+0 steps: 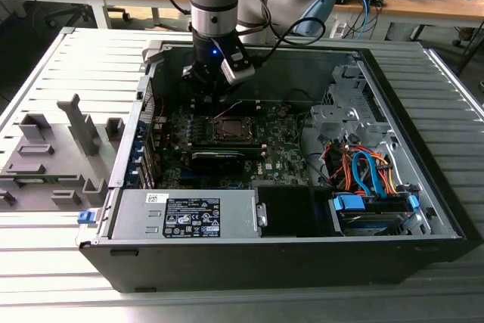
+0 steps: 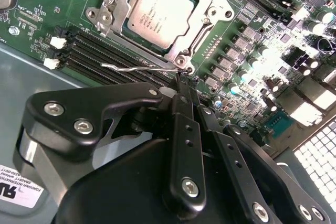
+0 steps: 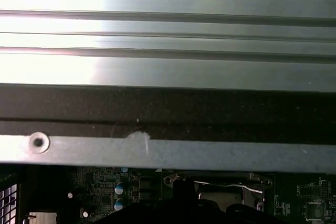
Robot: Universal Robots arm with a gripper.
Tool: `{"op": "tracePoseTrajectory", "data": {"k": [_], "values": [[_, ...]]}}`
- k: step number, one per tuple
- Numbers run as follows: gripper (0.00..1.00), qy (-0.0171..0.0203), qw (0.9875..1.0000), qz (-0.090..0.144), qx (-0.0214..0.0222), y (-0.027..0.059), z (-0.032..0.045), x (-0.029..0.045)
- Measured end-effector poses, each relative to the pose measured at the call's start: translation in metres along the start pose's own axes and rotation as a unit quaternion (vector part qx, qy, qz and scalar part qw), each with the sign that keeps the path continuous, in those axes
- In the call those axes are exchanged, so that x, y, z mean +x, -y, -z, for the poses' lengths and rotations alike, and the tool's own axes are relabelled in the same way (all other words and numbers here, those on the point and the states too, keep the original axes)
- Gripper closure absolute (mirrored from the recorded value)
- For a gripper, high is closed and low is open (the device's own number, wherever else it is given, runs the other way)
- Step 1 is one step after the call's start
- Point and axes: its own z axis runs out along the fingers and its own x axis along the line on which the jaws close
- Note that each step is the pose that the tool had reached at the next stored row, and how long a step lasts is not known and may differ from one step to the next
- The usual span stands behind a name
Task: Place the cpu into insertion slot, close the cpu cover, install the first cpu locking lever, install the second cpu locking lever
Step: 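Install the first cpu locking lever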
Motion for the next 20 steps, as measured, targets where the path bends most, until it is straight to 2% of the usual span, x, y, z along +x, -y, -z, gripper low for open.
{"op": "tracePoseTrajectory", "data": {"k": [20], "values": [[0.89,0.0,1.0,0.0,0.0,0.0,-0.0057,-0.0001]]}}
